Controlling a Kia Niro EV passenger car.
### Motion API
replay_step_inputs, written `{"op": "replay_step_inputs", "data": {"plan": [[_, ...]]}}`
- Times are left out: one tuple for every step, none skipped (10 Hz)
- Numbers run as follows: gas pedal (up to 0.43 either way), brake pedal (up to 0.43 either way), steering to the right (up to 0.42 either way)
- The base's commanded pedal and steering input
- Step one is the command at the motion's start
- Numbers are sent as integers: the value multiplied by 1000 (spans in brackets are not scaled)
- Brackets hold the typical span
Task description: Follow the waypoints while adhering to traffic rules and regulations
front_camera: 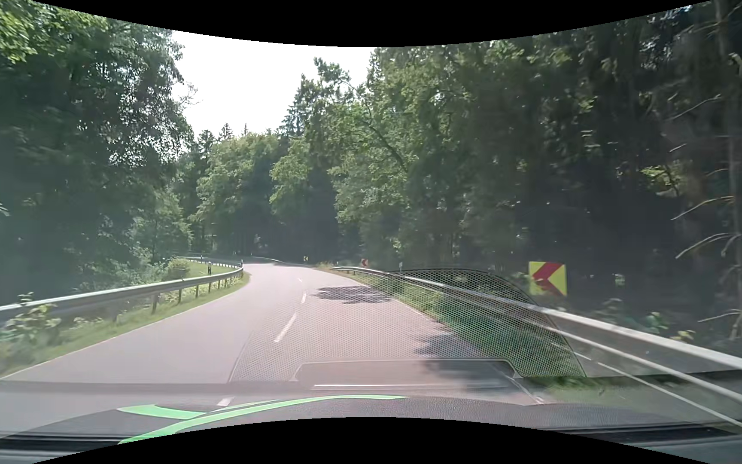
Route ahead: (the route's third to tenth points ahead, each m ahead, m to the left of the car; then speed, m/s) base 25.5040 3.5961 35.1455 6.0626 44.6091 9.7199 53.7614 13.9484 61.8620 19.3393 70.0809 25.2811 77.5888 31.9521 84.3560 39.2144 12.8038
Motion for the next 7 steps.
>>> {"op": "replay_step_inputs", "data": {"plan": [[0,0,-41],[0,0,-41],[0,0,-40],[0,0,-39],[0,0,-38],[0,0,-37],[0,0,-37]]}}
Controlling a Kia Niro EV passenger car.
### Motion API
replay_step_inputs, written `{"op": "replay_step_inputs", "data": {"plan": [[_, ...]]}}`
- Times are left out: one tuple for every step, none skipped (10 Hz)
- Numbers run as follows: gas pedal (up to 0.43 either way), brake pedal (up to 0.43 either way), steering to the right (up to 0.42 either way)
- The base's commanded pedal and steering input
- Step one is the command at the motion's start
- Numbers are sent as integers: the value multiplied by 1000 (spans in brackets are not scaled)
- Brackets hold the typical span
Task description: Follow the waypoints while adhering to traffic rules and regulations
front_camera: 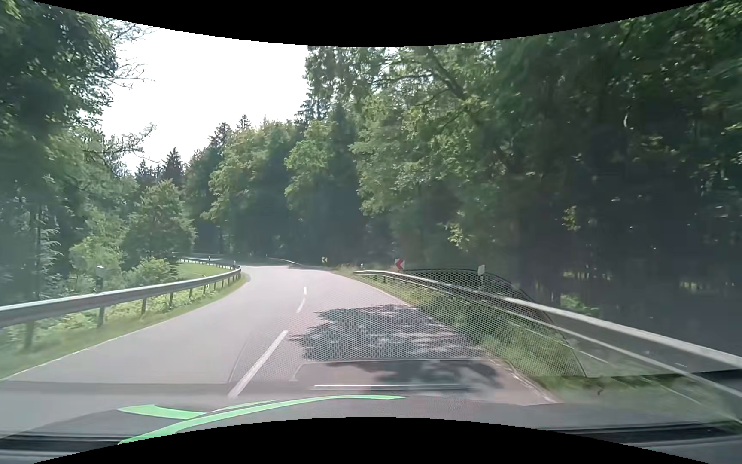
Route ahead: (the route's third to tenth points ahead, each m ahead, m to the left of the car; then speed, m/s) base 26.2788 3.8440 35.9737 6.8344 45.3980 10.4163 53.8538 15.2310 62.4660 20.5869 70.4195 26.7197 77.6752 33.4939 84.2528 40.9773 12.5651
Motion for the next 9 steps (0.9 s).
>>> {"op": "replay_step_inputs", "data": {"plan": [[0,0,-37],[0,0,-37],[0,0,-37],[0,0,-37],[0,0,-37],[0,0,-37],[0,0,-38],[0,0,-38],[0,0,-39]]}}
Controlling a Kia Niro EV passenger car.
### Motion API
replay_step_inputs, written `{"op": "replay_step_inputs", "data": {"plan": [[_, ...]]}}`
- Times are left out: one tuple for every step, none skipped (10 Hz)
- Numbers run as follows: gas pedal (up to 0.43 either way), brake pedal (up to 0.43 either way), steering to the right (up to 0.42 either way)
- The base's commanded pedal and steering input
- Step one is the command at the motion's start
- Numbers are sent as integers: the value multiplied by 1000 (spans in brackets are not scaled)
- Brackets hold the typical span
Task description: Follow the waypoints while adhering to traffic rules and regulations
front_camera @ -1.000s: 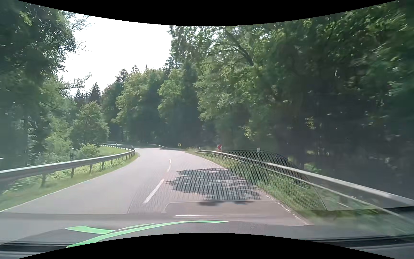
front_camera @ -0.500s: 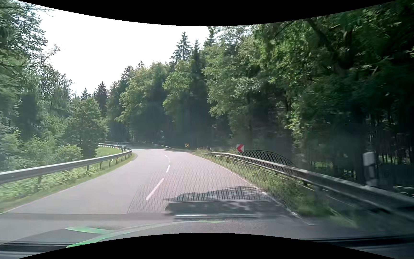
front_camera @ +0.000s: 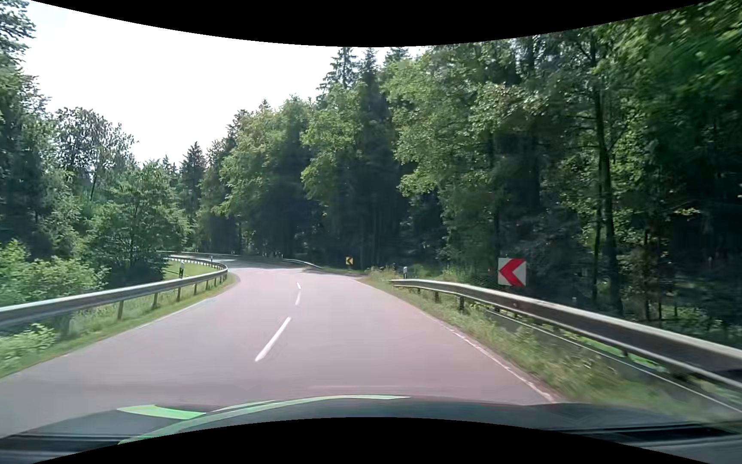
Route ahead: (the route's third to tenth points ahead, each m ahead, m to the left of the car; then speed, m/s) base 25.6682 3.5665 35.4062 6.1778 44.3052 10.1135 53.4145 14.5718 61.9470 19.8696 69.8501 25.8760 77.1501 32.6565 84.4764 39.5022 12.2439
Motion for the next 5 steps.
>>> {"op": "replay_step_inputs", "data": {"plan": [[0,0,-42],[0,0,-46],[0,0,-48],[0,0,-51],[0,0,-52]]}}
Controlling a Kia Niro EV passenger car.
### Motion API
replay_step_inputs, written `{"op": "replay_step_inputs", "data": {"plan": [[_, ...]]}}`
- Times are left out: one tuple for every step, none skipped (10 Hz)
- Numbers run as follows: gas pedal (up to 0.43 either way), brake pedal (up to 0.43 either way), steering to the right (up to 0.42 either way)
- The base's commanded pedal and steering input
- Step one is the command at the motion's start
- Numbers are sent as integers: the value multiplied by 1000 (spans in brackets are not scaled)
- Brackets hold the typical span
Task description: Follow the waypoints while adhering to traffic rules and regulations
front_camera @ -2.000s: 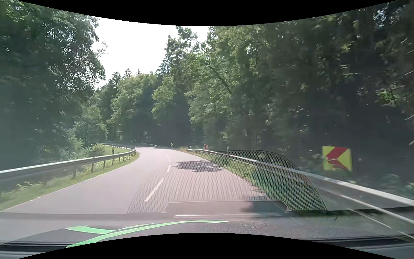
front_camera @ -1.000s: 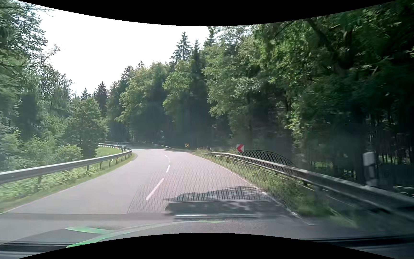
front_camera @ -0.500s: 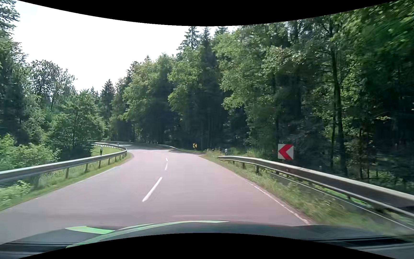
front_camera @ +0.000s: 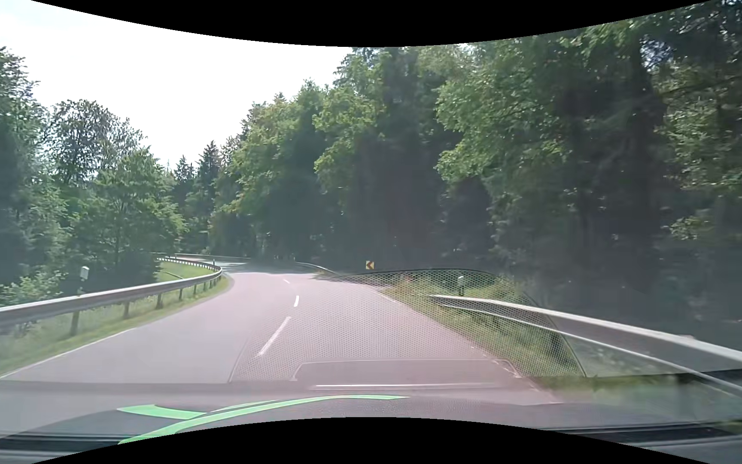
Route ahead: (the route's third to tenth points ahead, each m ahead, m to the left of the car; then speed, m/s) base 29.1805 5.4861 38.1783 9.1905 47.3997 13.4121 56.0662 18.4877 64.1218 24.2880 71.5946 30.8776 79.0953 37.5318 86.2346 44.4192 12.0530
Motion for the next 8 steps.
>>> {"op": "replay_step_inputs", "data": {"plan": [[0,0,-54],[0,0,-56],[8,0,-59],[8,0,-60],[20,0,-61],[28,0,-62],[28,0,-61],[39,0,-60]]}}
